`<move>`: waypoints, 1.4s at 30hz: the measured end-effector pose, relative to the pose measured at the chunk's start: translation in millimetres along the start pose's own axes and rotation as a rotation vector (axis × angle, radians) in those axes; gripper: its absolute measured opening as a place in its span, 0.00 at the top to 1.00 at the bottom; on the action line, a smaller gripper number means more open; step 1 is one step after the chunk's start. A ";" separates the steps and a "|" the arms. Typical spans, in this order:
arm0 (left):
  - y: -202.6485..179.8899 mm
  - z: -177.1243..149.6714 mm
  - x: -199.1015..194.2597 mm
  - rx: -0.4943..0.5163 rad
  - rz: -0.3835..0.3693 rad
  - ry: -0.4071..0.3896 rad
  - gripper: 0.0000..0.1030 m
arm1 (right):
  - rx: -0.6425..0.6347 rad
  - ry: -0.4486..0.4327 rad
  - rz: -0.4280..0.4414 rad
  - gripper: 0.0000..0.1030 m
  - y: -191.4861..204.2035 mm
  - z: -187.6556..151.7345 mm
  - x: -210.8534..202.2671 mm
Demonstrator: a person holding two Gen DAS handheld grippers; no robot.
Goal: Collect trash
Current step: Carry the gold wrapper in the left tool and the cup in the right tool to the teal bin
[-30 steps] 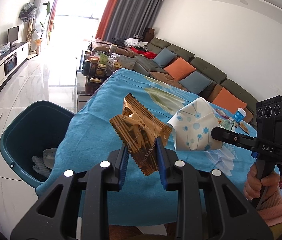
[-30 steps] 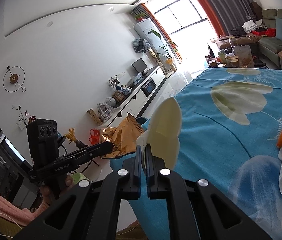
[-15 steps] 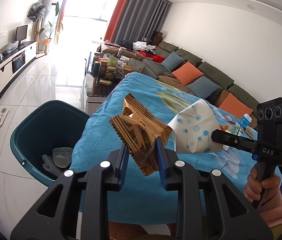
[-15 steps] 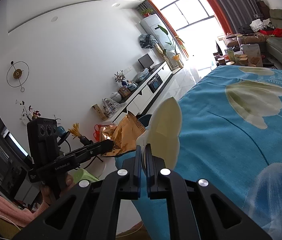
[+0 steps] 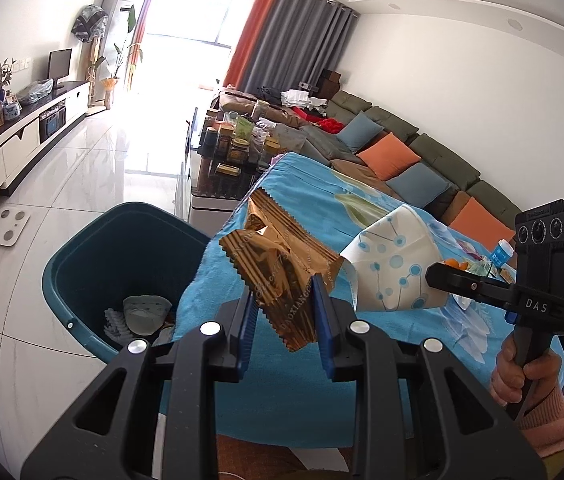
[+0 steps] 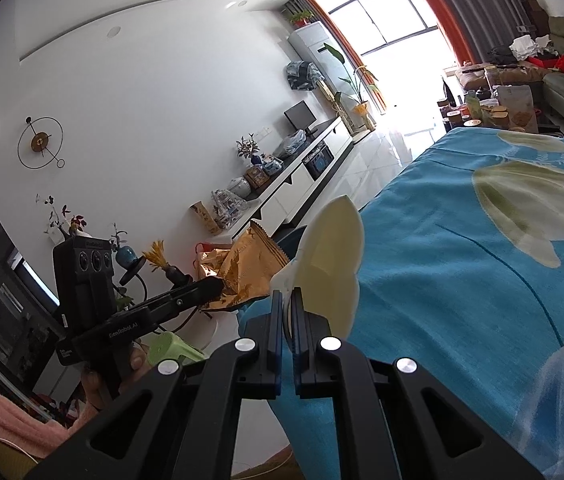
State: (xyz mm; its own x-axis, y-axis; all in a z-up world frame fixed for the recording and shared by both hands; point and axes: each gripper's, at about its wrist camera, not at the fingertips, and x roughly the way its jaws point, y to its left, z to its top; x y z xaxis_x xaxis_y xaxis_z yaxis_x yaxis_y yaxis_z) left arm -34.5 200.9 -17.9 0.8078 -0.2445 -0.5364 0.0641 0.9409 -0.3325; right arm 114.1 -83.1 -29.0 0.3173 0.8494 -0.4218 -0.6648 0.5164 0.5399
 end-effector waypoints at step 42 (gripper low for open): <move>41.4 7.5 -7.5 -0.091 0.125 -0.038 0.74 | -0.057 0.072 0.054 0.97 22.5 26.2 50.1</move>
State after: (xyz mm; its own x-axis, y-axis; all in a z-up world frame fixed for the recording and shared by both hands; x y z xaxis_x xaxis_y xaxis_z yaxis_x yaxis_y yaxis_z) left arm -33.5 243.5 -21.8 0.8278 -0.1161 -0.5489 -0.0904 0.9379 -0.3349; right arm 132.8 -26.1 -18.9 0.2321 0.8645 -0.4458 -0.7176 0.4616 0.5215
